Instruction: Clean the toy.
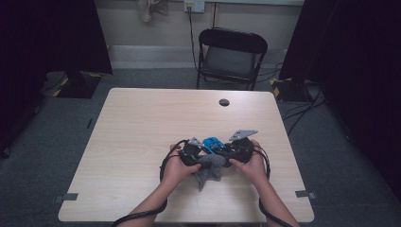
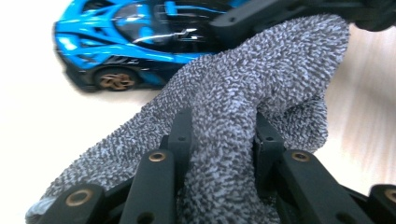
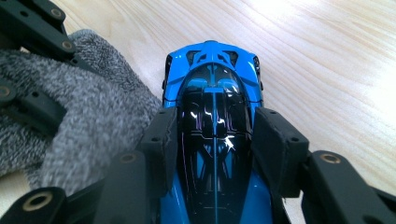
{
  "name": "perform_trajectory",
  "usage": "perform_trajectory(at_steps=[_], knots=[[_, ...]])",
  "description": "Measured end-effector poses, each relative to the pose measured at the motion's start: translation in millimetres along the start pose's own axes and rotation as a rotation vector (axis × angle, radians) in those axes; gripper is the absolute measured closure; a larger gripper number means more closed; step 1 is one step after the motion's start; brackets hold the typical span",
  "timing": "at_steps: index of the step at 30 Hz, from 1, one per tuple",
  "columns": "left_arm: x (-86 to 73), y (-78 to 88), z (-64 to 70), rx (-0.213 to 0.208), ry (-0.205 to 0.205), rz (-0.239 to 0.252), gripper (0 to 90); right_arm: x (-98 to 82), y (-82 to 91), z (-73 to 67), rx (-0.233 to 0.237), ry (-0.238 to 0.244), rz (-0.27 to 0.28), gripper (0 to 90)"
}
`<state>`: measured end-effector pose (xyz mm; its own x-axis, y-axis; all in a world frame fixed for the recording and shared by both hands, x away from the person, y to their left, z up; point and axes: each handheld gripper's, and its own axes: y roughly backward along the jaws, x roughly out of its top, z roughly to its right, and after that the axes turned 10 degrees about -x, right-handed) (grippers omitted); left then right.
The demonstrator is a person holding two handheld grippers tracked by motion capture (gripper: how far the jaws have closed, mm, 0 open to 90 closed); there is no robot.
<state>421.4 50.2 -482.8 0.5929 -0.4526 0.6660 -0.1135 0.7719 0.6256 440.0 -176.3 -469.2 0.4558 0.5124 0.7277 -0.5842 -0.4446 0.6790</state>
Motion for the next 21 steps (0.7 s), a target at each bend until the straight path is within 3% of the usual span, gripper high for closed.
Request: perform_trajectory(at_steps=[7, 15, 21], knots=[[1.1, 5.4, -6.9, 0.022, 0.006, -0.004, 67.7, 1.2, -0.1, 0.0, 0.001, 0.004, -0.007, 51.4], [0.1, 14.1, -19.6, 0.045, 0.047, 0.013, 67.8, 1.1, -0.1, 0.6, 0.004, 0.002, -0.007, 51.4], [1.8, 16.4, -24.5, 0.055, 0.055, 0.02, 67.8, 1.0, 0.0, 0.5, 0.004, 0.001, -0.007, 51.4]])
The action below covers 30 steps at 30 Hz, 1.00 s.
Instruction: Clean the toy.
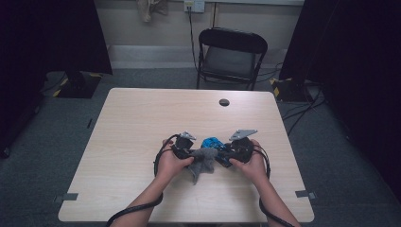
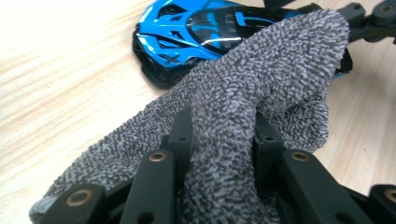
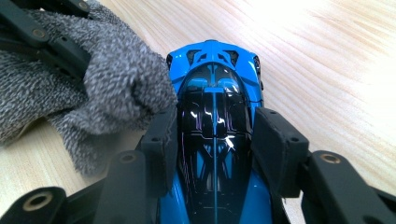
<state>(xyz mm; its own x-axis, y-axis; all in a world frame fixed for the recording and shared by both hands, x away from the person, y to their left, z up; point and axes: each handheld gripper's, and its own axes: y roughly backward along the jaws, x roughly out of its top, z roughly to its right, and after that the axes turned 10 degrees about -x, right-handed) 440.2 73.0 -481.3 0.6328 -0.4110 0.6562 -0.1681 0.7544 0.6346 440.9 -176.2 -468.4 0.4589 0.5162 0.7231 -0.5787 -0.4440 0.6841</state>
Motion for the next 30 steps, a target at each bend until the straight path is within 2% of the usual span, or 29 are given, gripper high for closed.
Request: perform_trajectory(at_steps=[22, 30], knots=[[2.0, 8.7, -14.6, 0.035, 0.034, 0.021, 67.8, 0.3, -0.2, 0.6, 0.003, 0.0, -0.001, 51.5], [3.3, 13.5, -20.1, 0.065, 0.041, 0.029, 67.9, -1.2, -0.1, 0.7, 0.005, -0.006, 0.008, 51.5]])
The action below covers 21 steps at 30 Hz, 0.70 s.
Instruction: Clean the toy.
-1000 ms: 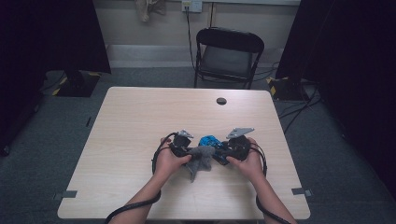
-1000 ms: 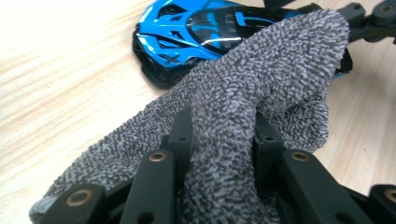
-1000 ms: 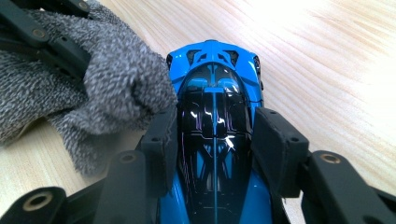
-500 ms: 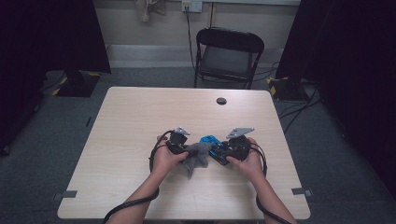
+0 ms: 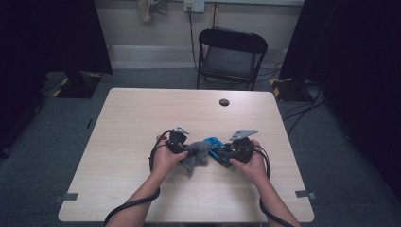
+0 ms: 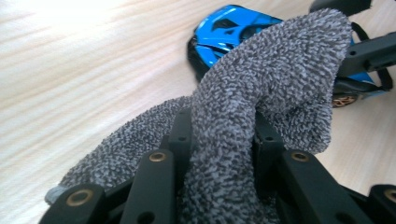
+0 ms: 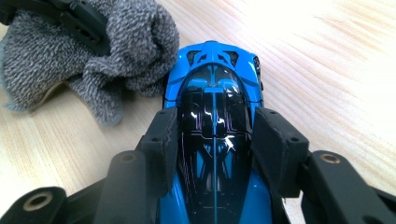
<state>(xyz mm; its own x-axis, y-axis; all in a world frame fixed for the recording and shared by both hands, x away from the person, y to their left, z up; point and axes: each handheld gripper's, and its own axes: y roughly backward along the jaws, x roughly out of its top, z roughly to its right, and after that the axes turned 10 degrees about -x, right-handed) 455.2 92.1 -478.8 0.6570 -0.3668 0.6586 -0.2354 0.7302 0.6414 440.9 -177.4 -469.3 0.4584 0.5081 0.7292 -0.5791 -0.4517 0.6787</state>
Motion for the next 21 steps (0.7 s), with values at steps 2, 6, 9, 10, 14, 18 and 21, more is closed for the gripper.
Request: perform_trajectory(at_steps=[2, 6, 9, 10, 14, 18, 21], knots=[[0.7, 1.8, -2.1, 0.014, -0.006, -0.002, 67.9, -0.1, 0.0, 0.0, 0.0, 0.0, 0.001, 51.5], [2.4, 6.6, -8.0, 0.033, 0.004, 0.002, 68.0, -0.6, 0.1, 0.2, 0.0, 0.001, 0.004, 51.4], [5.0, 11.5, -13.2, 0.061, 0.015, 0.022, 68.1, -0.7, 0.2, 0.1, 0.0, 0.002, 0.004, 51.5], [6.4, 13.4, -15.2, 0.067, 0.015, 0.028, 68.1, -0.6, 0.1, 0.3, 0.001, 0.001, 0.004, 51.5], [12.0, 17.3, -22.1, 0.077, 0.023, 0.041, 68.1, -0.7, 0.1, 0.3, 0.002, 0.001, 0.004, 51.5], [17.1, 18.1, -27.9, 0.082, 0.024, 0.051, 68.1, -0.7, 0.1, 0.3, 0.001, 0.002, 0.005, 51.5], [20.8, 17.5, -30.6, 0.084, 0.025, 0.068, 68.1, -0.8, 0.1, 0.3, 0.002, 0.001, 0.005, 51.5]])
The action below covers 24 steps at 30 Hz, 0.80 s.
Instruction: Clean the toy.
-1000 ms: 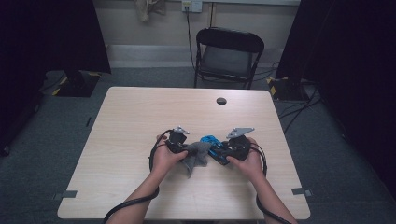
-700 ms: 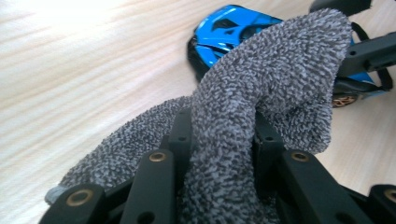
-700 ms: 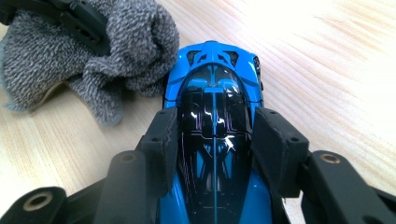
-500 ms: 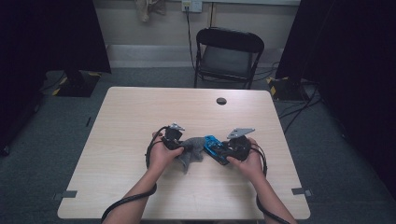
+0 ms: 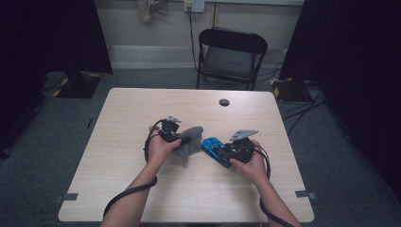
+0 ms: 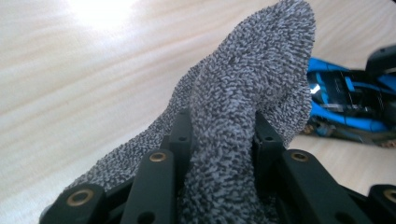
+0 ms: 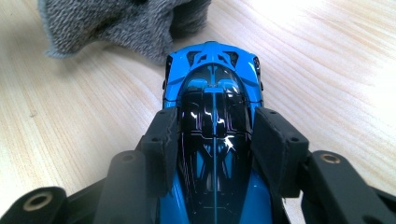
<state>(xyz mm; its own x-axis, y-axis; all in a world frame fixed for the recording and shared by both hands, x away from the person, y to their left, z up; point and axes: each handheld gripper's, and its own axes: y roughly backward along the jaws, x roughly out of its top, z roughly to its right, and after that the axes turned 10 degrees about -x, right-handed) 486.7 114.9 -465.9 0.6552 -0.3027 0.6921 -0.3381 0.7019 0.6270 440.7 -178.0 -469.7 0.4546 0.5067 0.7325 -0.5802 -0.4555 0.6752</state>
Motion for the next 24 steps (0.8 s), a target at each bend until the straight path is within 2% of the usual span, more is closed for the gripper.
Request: perform_trajectory(at_steps=[3, 4, 14, 18, 19, 21, 24], knots=[[4.9, -3.3, -1.6, 0.008, 0.011, 0.011, 68.3, -0.4, 0.0, 0.1, 0.001, -0.001, 0.002, 51.5], [7.1, -4.9, -1.7, 0.018, 0.001, 0.01, 68.3, -0.6, 0.0, 0.1, 0.001, -0.001, 0.003, 51.5], [18.3, -16.3, 0.9, 0.029, 0.008, 0.025, 68.4, -1.2, 0.2, -0.1, 0.0, -0.002, 0.007, 51.5], [19.2, -14.7, 0.5, 0.038, 0.01, 0.033, 68.4, -1.2, 0.2, -0.1, 0.0, -0.003, 0.007, 51.4], [18.9, -14.6, 1.1, 0.033, 0.025, 0.045, 68.4, -1.2, 0.2, -0.1, 0.0, -0.002, 0.007, 51.4], [18.2, -12.3, 0.6, 0.039, 0.009, 0.031, 68.4, -1.2, 0.2, -0.2, -0.001, -0.003, 0.007, 51.5], [16.7, -8.4, -0.3, 0.039, 0.015, 0.033, 68.4, -1.2, 0.2, -0.2, -0.001, -0.002, 0.007, 51.5]])
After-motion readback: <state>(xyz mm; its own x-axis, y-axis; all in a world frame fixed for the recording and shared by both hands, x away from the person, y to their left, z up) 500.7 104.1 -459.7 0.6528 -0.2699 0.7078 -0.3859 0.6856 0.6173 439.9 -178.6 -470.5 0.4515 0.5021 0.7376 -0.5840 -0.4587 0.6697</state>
